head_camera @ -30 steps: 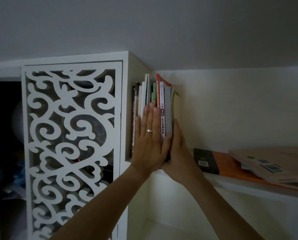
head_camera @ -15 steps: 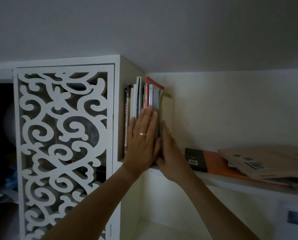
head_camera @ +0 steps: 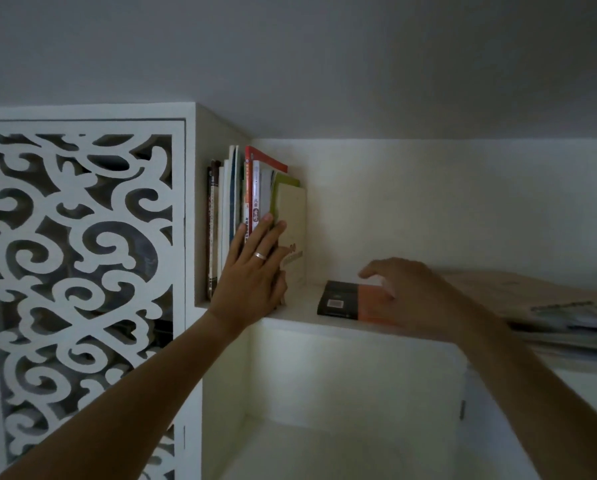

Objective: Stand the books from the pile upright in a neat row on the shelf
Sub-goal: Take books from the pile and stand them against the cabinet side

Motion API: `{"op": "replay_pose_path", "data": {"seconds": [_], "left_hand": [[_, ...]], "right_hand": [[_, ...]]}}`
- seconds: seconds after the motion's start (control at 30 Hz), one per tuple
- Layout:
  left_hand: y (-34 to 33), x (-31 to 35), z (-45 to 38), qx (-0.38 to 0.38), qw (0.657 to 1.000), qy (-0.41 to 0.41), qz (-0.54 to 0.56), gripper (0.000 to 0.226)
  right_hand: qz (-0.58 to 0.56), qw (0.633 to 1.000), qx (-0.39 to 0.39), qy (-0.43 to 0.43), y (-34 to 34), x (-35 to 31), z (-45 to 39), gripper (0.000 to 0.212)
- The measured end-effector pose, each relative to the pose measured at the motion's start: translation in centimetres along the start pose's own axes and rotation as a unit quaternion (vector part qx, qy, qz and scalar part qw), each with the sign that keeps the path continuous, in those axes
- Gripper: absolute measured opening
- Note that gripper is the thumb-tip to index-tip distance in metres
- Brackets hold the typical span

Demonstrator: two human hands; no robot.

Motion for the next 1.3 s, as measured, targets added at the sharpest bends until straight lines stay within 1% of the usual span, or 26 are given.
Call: {"op": "replay_pose_path", "data": {"seconds": [0.07, 0.1, 0.17, 0.27, 0.33, 0.37, 0.4, 0.43, 0.47, 0.5, 0.53, 0.57, 0.63, 0.67, 0.73, 0.8, 0.83, 0.87, 0.9, 0.97, 1.03, 1.07, 1.13, 1.2, 1.23, 1.3], "left_hand": [[-0.1, 0.0, 0.1, 0.001, 1.0, 0.003, 0.006, 0.033], [-0.2, 0.1, 0.1, 0.003, 1.0, 0.005, 0.012, 0.033], [-0.3, 0.0, 0.1, 0.005, 1.0, 0.008, 0.018, 0.033], [-0.5, -0.2, 0.1, 0.001, 1.0, 0.007, 0.016, 0.031], [-0.6, -0.2, 0.2, -0.002, 1.0, 0.007, 0.017, 0.029], [-0.7, -0.2, 0.2, -0.002, 1.0, 0.007, 0.019, 0.029], [-0.7, -0.2, 0.2, -0.001, 1.0, 0.008, 0.021, 0.029], [-0.7, -0.2, 0.2, 0.0, 1.0, 0.008, 0.022, 0.029], [-0.7, -0.3, 0.2, 0.001, 1.0, 0.008, 0.023, 0.028], [-0.7, -0.3, 0.2, 0.001, 1.0, 0.008, 0.023, 0.028], [-0.7, -0.4, 0.2, 0.002, 1.0, 0.007, 0.023, 0.028], [-0.7, -0.4, 0.2, 0.002, 1.0, 0.006, 0.024, 0.028], [-0.8, -0.5, 0.3, 0.003, 1.0, 0.004, 0.028, 0.028], [-0.8, -0.5, 0.3, 0.003, 1.0, 0.004, 0.029, 0.028], [-0.8, -0.5, 0.3, 0.001, 1.0, 0.007, 0.029, 0.028], [-0.8, -0.5, 0.3, 0.001, 1.0, 0.009, 0.03, 0.028], [-0.8, -0.4, 0.3, 0.0, 1.0, 0.008, 0.03, 0.028], [-0.8, -0.4, 0.3, -0.002, 0.999, 0.008, 0.03, 0.029], [-0.9, -0.5, 0.3, -0.003, 0.999, 0.009, 0.031, 0.029], [-0.8, -0.4, 0.3, -0.003, 0.999, 0.011, 0.032, 0.029], [-0.7, -0.4, 0.3, -0.001, 0.999, 0.01, 0.033, 0.029], [-0.7, -0.4, 0.3, 0.0, 0.999, 0.009, 0.033, 0.029], [-0.7, -0.5, 0.3, -0.002, 0.999, 0.006, 0.031, 0.029], [-0.7, -0.4, 0.3, -0.005, 1.0, 0.006, 0.027, 0.03], [-0.6, -0.4, 0.3, -0.005, 1.0, 0.006, 0.026, 0.03], [-0.6, -0.3, 0.2, -0.004, 1.0, 0.007, 0.025, 0.031]], "right_hand": [[0.052, 0.988, -0.104, -0.099, 3.2, 3.5, 1.9, 0.071], [0.046, 0.98, -0.142, -0.13, 4.4, 5.0, 2.8, 0.082], [0.019, 0.975, -0.181, -0.127, 5.9, 7.2, 4.2, 0.094], [-0.012, 0.97, -0.216, -0.113, 7.2, 8.5, 5.5, 0.098], [-0.013, 0.962, -0.24, -0.132, 7.6, 8.9, 6.2, 0.101], [-0.013, 0.962, -0.238, -0.132, 7.7, 8.9, 6.3, 0.099], [-0.009, 0.969, -0.22, -0.114, 7.7, 8.4, 6.3, 0.094], [-0.002, 0.981, -0.179, -0.081, 7.4, 7.9, 5.8, 0.085], [0.005, 0.994, -0.104, -0.04, 7.0, 7.5, 5.0, 0.074], [-0.003, 1.0, -0.02, -0.014, 6.3, 7.3, 4.1, 0.063], [-0.015, 0.999, 0.037, 0.007, 5.4, 7.1, 3.4, 0.055], [-0.021, 0.998, 0.05, 0.024, 4.3, 7.3, 2.8, 0.05], [-0.022, 0.998, 0.003, 0.058, 3.1, 8.0, 2.4, 0.037], [-0.023, 0.998, -0.022, 0.053, 3.6, 8.5, 2.5, 0.036], [0.035, 0.997, -0.063, -0.029, 5.9, 9.7, 3.3, 0.055], [0.106, 0.982, -0.095, -0.127, 8.0, 11.2, 3.7, 0.079], [0.114, 0.976, -0.103, -0.154, 8.4, 11.5, 3.8, 0.089], [0.116, 0.977, -0.096, -0.15, 8.5, 11.5, 3.7, 0.092], [0.117, 0.98, -0.085, -0.134, 8.5, 11.4, 3.6, 0.087], [0.109, 0.991, -0.039, -0.067, 7.6, 11.5, 3.2, 0.062], [0.126, 0.992, 0.028, -0.005, 6.7, 11.0, 3.5, 0.039], [0.145, 0.988, 0.044, 0.009, 6.2, 11.0, 3.6, 0.035], [0.179, 0.983, 0.025, -0.022, 5.4, 11.2, 3.4, 0.049], [0.179, 0.982, 0.011, -0.064, 5.3, 11.3, 3.0, 0.06], [0.186, 0.98, 0.017, -0.067, 5.5, 11.2, 2.8, 0.059], [0.219, 0.973, 0.044, -0.051, 5.8, 11.1, 2.4, 0.05]]}}
Point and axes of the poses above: each hand's wrist, its own z-axis away from the middle knuckle, its own y-axis out of the back of the hand, x = y × z, the point moved 2 cm from there along -z, towards the middle knuckle, and after that the axes turned 13 degrees about -z, right-handed, at the moved point
